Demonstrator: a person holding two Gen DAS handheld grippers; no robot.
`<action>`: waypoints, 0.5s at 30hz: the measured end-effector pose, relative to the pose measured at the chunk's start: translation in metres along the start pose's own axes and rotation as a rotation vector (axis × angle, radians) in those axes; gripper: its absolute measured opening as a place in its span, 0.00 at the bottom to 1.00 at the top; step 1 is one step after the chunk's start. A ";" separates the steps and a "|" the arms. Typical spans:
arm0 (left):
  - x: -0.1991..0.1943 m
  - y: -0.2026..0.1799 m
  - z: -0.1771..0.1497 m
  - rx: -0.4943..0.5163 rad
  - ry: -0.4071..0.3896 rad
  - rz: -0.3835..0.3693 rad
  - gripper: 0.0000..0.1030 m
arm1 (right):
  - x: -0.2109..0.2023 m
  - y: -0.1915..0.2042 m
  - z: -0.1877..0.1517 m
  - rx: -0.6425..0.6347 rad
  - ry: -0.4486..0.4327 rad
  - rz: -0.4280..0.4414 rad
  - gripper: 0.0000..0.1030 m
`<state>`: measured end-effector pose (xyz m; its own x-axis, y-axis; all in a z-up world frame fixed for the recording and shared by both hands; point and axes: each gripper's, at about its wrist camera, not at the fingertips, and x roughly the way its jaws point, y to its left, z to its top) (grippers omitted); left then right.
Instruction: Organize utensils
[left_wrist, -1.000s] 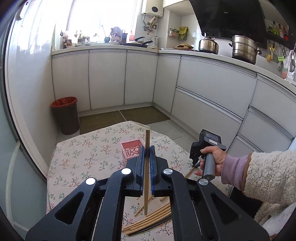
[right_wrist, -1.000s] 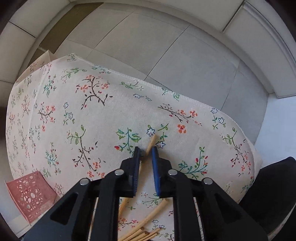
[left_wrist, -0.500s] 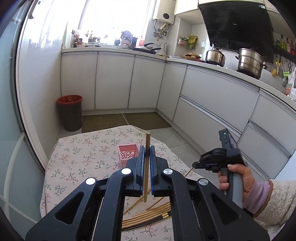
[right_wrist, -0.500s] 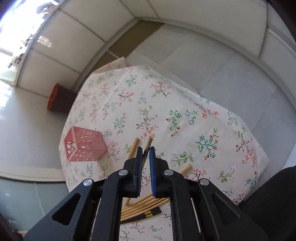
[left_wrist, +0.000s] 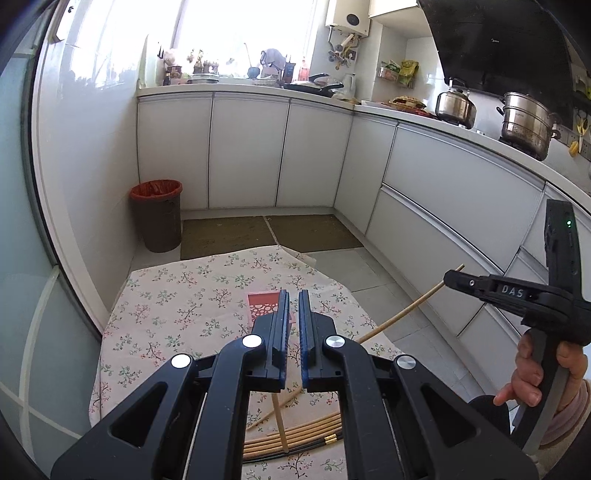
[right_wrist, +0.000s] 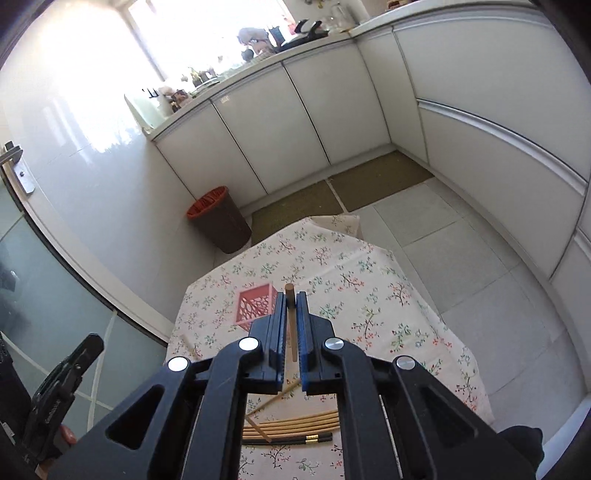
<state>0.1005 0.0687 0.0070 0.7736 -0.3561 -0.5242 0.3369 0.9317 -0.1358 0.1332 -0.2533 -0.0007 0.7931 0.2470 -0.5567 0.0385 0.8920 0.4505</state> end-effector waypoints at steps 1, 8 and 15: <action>0.003 0.000 0.002 -0.001 0.008 -0.001 0.04 | -0.004 0.000 0.004 -0.002 -0.014 0.005 0.05; 0.062 0.024 -0.014 -0.104 0.221 0.011 0.10 | -0.007 -0.024 0.008 0.039 -0.017 0.005 0.05; 0.192 0.109 -0.098 -0.435 0.707 0.143 0.64 | 0.029 -0.060 0.004 0.148 0.087 0.022 0.05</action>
<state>0.2329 0.1091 -0.1905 0.2261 -0.2393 -0.9443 -0.0878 0.9604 -0.2644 0.1564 -0.3008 -0.0412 0.7394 0.3032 -0.6011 0.1159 0.8222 0.5573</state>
